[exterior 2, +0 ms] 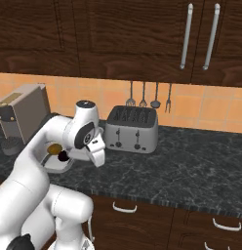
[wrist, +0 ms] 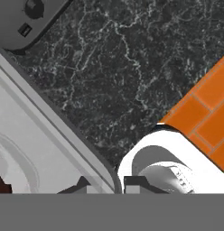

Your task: Take the meat container that has the chicken drumstick and place it on the second highest rack of the freezer. Then take the vegetable container that has the avocados and place it on the highest rack of the freezer.

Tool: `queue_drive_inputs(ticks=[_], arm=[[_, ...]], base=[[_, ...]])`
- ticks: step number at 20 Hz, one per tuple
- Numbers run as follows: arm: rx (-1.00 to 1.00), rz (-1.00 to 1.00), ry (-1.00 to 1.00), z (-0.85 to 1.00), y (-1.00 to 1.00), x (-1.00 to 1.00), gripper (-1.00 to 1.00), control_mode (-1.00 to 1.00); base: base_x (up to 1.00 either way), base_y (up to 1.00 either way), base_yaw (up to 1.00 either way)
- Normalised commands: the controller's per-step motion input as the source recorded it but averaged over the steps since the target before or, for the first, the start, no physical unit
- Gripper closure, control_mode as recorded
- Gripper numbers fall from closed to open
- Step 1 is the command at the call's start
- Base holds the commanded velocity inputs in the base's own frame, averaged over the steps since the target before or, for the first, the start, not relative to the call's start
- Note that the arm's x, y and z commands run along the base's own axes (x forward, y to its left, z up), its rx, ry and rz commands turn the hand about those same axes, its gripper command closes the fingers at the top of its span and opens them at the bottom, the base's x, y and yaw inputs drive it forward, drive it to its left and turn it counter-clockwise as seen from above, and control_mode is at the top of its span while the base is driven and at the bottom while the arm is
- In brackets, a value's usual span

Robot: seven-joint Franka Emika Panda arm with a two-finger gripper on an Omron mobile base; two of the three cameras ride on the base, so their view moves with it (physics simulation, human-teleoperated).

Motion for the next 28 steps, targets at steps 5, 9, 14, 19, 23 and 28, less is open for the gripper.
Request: queue_drive_inputs(ticks=[5,9,14,19,23,28], arm=[[0.00,0.00,0.00,0.60,0.00,-0.35,1.00,-1.00],[0.00,0.07,0.00,0.54,0.00,-0.51,1.00,-1.00],[0.00,0.00,0.00,0.57,0.00,-0.63,1.00,-1.00],[0.00,0.00,-0.01,0.49,0.00,-0.54,1.00,-1.00],[0.00,0.00,0.00,0.43,0.00,-0.22,1.00,-1.00],[0.00,0.00,0.00,0.10,0.00,0.00,1.00,-1.00]], base=[[0.00,0.00,0.00],[0.00,0.00,0.00],[0.00,0.00,0.00],[0.00,0.00,0.00],[0.00,0.00,0.00],[0.00,0.00,0.00]])
